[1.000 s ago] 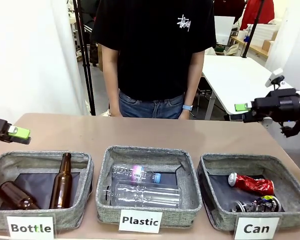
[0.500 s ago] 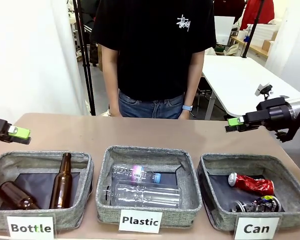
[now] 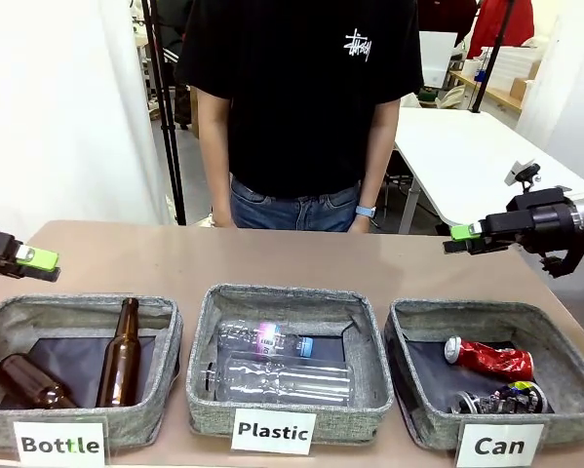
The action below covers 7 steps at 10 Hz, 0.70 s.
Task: Sort the can waste into the basket.
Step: Pick up the can waste from the table and place it in the right Fabric basket.
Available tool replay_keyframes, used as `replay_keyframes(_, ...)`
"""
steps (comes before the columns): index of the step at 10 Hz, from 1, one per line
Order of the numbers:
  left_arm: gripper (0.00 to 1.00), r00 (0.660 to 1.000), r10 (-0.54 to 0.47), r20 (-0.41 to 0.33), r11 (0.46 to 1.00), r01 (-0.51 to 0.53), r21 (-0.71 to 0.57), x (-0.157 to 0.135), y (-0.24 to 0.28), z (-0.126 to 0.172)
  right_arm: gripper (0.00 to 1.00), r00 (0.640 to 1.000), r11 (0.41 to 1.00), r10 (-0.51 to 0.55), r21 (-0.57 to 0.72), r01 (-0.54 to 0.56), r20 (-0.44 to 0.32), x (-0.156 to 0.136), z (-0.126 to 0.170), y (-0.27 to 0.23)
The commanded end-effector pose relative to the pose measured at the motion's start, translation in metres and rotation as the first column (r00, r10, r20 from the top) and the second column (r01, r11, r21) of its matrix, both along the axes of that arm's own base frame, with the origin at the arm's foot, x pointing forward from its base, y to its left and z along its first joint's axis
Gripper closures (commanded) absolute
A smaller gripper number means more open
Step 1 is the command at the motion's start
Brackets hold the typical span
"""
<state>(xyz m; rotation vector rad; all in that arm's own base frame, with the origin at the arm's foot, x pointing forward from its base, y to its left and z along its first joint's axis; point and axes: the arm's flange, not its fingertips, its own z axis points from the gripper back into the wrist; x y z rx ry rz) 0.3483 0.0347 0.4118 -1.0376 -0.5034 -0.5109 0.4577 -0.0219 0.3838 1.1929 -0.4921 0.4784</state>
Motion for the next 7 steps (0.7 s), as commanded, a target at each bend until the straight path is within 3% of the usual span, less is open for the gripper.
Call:
replay_keyframes(1, 0.00, 1.000, -0.011, -0.006, 1.000, 0.011, -0.003, -0.0033, 0.0016, 0.0006, 0.00, 1.000, 1.000, -0.011, 0.021, 0.011, -0.015, -0.0003, 0.0019, 0.0019)
replay_keyframes(7, 0.00, 1.000, -0.011, -0.006, 1.000, 0.011, -0.003, -0.0033, 0.0016, 0.0006, 0.00, 1.000, 1.000, -0.011, 0.021, 0.011, -0.015, -0.0003, 0.0019, 0.0019)
